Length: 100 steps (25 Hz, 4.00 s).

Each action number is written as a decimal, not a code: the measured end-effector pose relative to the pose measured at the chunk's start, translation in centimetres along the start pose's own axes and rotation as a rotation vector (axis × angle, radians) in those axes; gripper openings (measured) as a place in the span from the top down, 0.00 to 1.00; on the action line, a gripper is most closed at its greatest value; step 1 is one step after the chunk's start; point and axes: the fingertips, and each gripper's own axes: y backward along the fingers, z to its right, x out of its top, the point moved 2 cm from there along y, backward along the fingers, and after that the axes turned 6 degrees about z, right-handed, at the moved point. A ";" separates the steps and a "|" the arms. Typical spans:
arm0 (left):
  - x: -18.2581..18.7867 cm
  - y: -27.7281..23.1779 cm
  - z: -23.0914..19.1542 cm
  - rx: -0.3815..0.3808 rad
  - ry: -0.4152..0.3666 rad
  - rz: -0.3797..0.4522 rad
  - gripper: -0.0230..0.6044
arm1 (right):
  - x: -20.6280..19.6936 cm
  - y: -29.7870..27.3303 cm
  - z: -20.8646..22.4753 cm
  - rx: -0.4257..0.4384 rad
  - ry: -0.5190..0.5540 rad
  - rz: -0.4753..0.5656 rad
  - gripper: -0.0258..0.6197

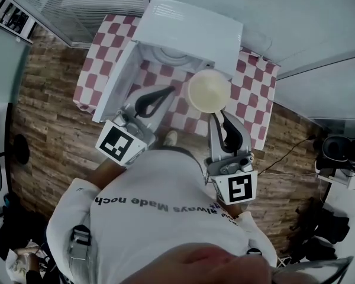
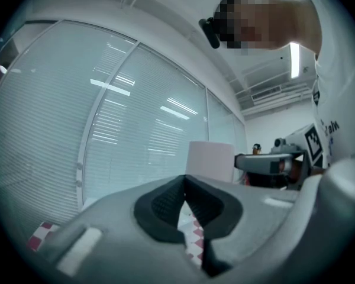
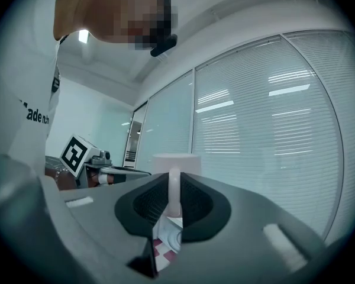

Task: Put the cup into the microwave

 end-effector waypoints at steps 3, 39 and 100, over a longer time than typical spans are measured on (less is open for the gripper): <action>-0.7 -1.7 -0.6 0.007 -0.003 -0.001 0.96 | -0.6 -0.7 1.7 0.008 0.000 -0.002 0.90; -2.6 -1.4 -9.9 -0.048 0.019 -0.029 0.96 | -4.2 -8.8 -0.4 0.003 0.022 -0.039 0.90; -34.3 -3.6 -22.4 0.179 0.136 -0.172 0.96 | -40.9 -16.0 4.2 -0.103 -0.033 -0.266 0.90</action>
